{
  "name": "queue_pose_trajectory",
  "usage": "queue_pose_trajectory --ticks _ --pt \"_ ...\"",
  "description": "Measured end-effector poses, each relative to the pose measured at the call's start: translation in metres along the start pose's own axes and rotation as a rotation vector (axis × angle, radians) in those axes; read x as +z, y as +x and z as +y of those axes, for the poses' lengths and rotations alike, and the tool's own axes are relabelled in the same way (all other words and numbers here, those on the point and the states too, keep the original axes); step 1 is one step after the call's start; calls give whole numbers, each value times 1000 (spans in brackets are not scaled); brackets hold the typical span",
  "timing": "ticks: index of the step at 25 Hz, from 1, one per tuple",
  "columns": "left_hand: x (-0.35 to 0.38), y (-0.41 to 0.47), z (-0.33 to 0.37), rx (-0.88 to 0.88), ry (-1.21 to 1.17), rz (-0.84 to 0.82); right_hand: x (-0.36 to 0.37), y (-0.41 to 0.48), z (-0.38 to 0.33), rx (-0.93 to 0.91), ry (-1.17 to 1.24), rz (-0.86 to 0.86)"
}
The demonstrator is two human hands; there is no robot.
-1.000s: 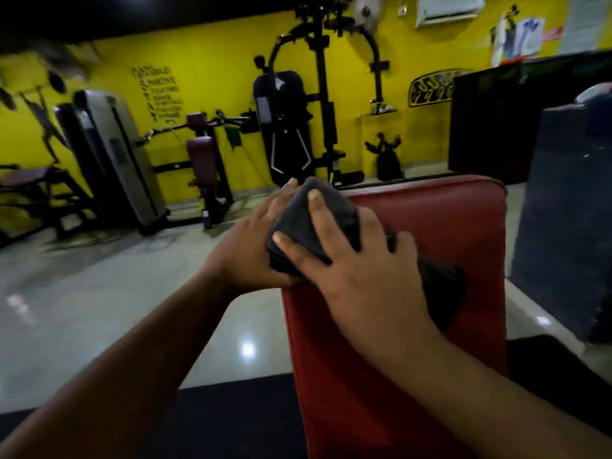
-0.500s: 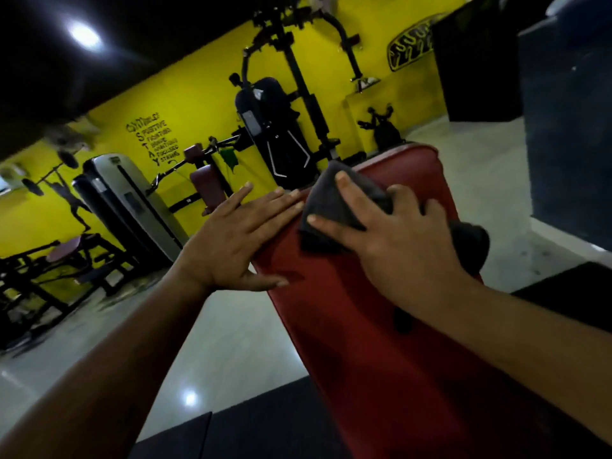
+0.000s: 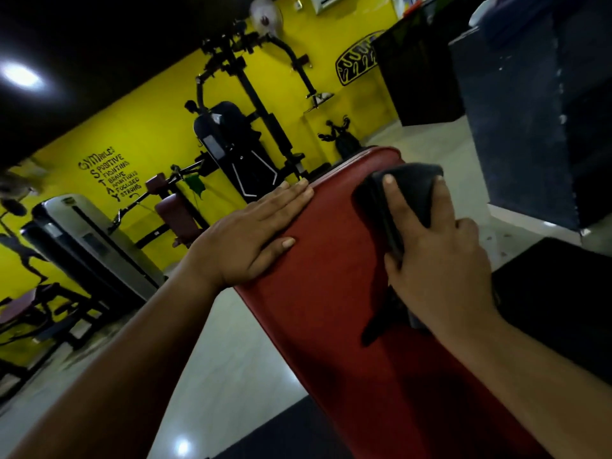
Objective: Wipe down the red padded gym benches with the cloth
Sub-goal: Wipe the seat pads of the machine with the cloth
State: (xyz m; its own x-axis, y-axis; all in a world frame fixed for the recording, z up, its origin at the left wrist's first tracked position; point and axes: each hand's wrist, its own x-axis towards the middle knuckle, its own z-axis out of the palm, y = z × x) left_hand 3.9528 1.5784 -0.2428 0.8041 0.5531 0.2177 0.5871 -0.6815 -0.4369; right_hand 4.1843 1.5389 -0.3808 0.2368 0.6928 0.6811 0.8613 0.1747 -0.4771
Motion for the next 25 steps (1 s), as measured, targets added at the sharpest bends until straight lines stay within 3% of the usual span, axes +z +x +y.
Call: queue_pose_trajectory --ticks 4,10,16,20,25 --pt "1 -4 10 -125 -167 159 11 -28 -33 -29 34 53" --pt "4 -5 7 -117 -196 197 34 -71 -85 -213 55 60" --pt "5 -5 5 30 84 156 61 -121 -119 -644 -122 4" --pt "9 -7 5 114 295 108 59 -115 -105 -724 -111 -31" --pt "12 -12 8 132 435 159 40 -84 -47 -768 -129 120"
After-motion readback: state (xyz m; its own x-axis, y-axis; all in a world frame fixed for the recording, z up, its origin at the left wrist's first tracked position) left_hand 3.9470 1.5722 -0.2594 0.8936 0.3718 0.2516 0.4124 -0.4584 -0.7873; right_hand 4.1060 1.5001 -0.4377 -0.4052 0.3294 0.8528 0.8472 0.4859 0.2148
